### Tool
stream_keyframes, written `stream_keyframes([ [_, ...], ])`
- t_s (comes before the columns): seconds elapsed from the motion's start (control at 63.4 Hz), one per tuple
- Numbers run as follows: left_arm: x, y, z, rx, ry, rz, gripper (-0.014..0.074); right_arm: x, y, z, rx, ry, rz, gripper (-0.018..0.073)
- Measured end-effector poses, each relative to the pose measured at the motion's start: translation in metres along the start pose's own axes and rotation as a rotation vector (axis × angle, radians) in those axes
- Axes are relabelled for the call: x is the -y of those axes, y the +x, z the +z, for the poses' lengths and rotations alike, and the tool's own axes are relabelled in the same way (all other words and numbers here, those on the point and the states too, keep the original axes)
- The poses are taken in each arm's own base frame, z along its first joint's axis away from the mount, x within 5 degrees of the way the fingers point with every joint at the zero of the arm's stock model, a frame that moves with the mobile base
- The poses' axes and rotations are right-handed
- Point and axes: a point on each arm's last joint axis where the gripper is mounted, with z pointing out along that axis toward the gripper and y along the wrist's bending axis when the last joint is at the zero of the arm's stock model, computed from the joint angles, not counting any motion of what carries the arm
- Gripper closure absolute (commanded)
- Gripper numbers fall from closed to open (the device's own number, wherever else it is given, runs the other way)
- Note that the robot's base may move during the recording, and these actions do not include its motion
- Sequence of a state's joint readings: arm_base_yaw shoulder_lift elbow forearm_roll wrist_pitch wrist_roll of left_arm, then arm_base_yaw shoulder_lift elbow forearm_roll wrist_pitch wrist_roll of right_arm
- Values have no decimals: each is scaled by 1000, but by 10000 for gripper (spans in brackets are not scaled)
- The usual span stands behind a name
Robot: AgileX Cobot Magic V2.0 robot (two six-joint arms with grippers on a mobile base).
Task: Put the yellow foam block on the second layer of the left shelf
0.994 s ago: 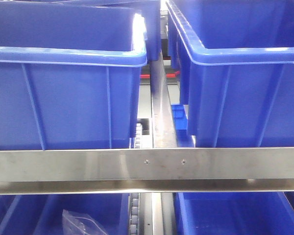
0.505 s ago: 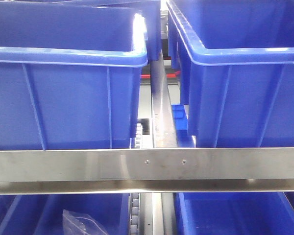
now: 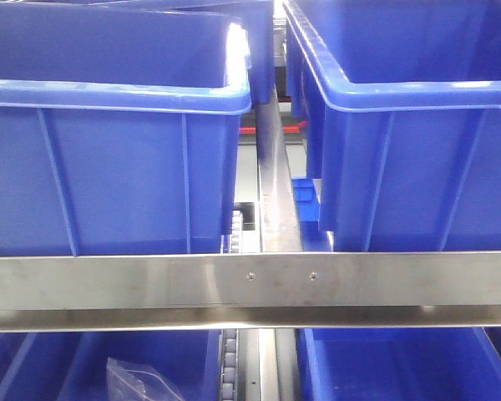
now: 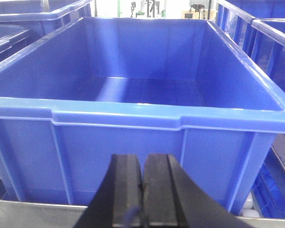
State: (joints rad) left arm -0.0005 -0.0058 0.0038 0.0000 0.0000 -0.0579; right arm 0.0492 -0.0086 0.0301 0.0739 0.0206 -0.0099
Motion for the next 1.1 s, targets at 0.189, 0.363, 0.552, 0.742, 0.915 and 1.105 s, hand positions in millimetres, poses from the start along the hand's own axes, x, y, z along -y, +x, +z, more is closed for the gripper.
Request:
stream_keyframes([
  [0.189,0,0,0,0,0,0,472,0,0,0,0,0,0,505],
  [0.363,0,0,0,0,0,0,472,0,0,0,0,0,0,505],
  [0.552,0,0,0,0,0,0,472,0,0,0,0,0,0,505],
  [0.742,0,0,0,0,0,0,472,0,0,0,0,0,0,505],
  [0.915,0,0,0,0,0,0,472,0,0,0,0,0,0,505],
  [1.105,0,0,0,0,0,0,472,0,0,0,0,0,0,505],
])
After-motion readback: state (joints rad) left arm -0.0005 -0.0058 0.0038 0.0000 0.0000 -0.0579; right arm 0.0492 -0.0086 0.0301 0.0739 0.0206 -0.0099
